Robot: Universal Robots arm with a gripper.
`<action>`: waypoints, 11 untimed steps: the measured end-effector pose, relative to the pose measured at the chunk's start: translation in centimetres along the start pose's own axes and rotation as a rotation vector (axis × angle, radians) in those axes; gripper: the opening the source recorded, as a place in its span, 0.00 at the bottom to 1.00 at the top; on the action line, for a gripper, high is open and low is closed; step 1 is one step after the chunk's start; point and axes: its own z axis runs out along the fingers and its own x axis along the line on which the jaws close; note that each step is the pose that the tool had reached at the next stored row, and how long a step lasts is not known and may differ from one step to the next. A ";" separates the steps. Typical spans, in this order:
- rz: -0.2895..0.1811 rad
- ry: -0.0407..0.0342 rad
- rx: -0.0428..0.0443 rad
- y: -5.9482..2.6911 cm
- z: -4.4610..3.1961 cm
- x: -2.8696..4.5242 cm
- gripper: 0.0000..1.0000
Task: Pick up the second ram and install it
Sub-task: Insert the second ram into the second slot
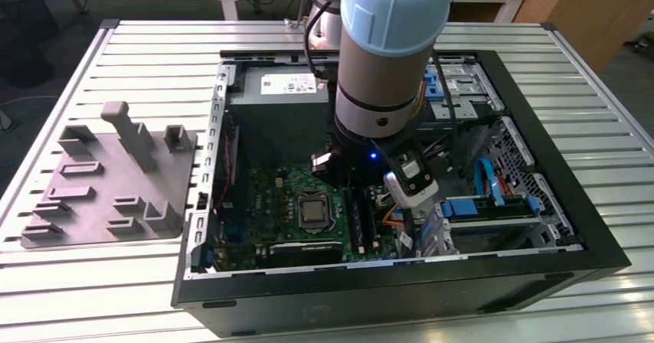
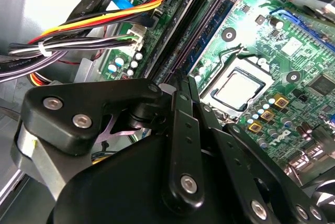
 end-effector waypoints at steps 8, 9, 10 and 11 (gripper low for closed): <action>0.002 -0.0001 0.0000 0.00 0.00 0.00 0.11; 0.005 -0.0003 0.0002 0.00 0.00 0.00 0.11; 0.008 -0.0004 0.0002 0.00 0.01 0.00 0.11; 0.009 -0.0005 0.0002 0.00 0.01 0.00 0.11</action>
